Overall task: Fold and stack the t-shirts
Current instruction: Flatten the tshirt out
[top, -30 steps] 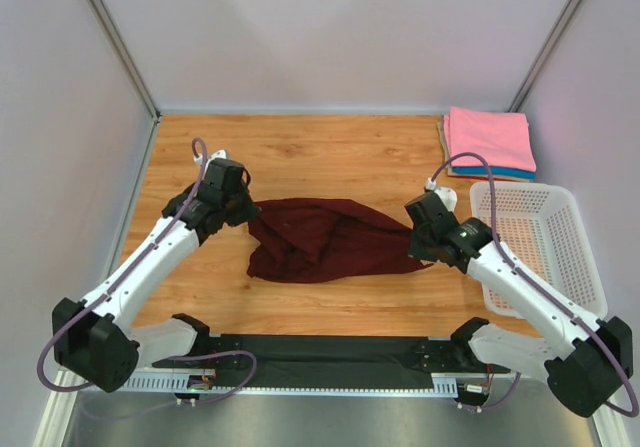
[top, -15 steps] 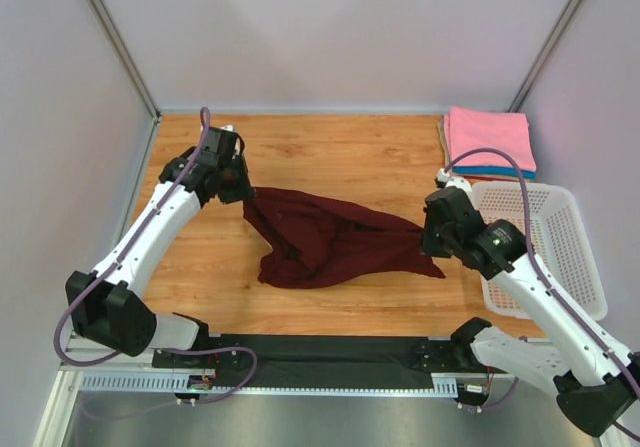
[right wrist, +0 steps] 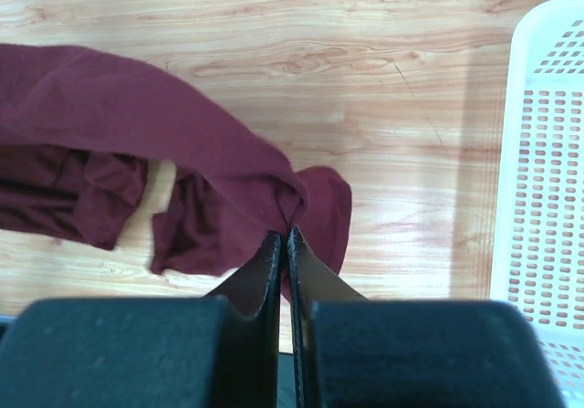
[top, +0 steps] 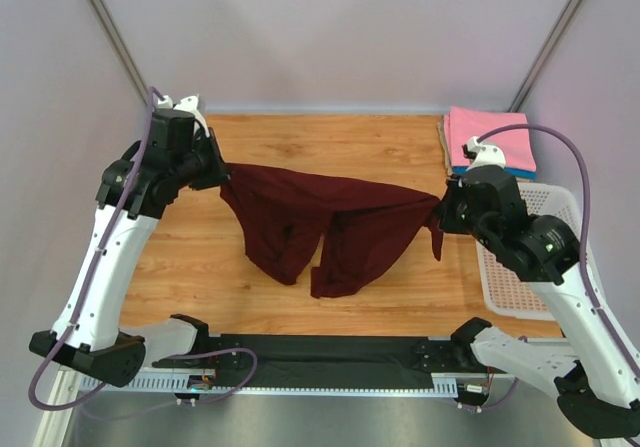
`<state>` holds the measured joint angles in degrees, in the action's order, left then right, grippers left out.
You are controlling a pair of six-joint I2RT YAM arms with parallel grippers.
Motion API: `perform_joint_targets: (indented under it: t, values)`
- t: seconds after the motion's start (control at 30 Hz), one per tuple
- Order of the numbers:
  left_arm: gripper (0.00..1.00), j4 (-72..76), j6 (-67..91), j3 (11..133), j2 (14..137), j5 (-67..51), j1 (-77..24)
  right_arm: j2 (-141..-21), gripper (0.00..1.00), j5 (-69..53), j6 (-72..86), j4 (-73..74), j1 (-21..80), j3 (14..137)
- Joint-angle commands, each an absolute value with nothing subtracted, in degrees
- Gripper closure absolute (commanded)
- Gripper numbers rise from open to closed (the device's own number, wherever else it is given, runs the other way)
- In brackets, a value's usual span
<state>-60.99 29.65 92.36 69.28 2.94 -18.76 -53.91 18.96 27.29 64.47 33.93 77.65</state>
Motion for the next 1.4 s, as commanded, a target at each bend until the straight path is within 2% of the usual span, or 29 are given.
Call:
perform_joint_targets:
  t: [0.0,0.13,0.33,0.5,0.53,0.57,0.67,0.7,0.77,0.83,0.87,0.97,1.07,1.37]
  values:
    - [1.0,-65.3,26.63,94.92,68.12,1.85,-18.46,-52.03,1.0,17.93,24.26,67.32,33.84,81.12]
    - [1.0,-63.81,25.31,92.38,70.3,0.35,-18.2,-50.98,1.0,16.35,23.65,66.02,33.84,79.64]
    - [1.0,-54.85,24.79,85.17,79.96,-10.97,-13.37,-54.4,1.0,14.76,21.89,55.66,33.66,69.01]
    - [1.0,-49.84,23.47,90.16,95.06,-17.04,-7.91,-69.5,1.0,15.82,20.3,46.94,29.98,69.87]
    - [0.95,-49.22,22.94,91.39,96.4,-16.96,-7.91,-71.78,1.0,15.47,20.39,46.5,29.36,71.27]
    - [0.79,-48.96,23.11,93.23,97.2,-15.48,-7.91,-75.9,0.99,15.38,20.39,45.71,28.83,71.54]
    - [0.6,-48.78,24.61,91.86,96.42,-9.7,-8.35,-82.32,0.99,14.33,21.7,43.95,27.07,72.85]
    - [0.58,-48.78,24.96,90.28,93.81,-7.23,-8.87,-83.57,0.99,14.07,21.88,44.21,26.64,73.38]
    - [0.57,-46.25,26.62,82.24,90.28,-2.22,-10.8,-86.21,1.0,13.71,22.41,44.3,26.46,73.57]
    - [0.58,-42.73,27.86,75.18,84.31,-2.46,-12.38,-86.92,1.0,13.88,22.67,43.6,26.46,72.78]
    - [0.59,-39.06,29.69,68.19,82.55,-3.51,-13.78,-87.36,1.0,13.54,22.85,43.33,26.28,71.99]
    - [0.62,-32.46,33.46,57.09,78.05,-8.85,-14.5,-87.54,1.0,12.13,22.68,41.84,26.1,70.84]
    - [0.63,-27.96,35.06,50.82,77.52,-12.3,-14.68,-87.54,1.0,10.9,22.59,41.57,26.1,70.4]
    - [0.63,-17.86,38.67,42.91,83.76,-16.52,-14.59,-86.22,1.0,9.58,22.24,41.13,26.1,70.05]
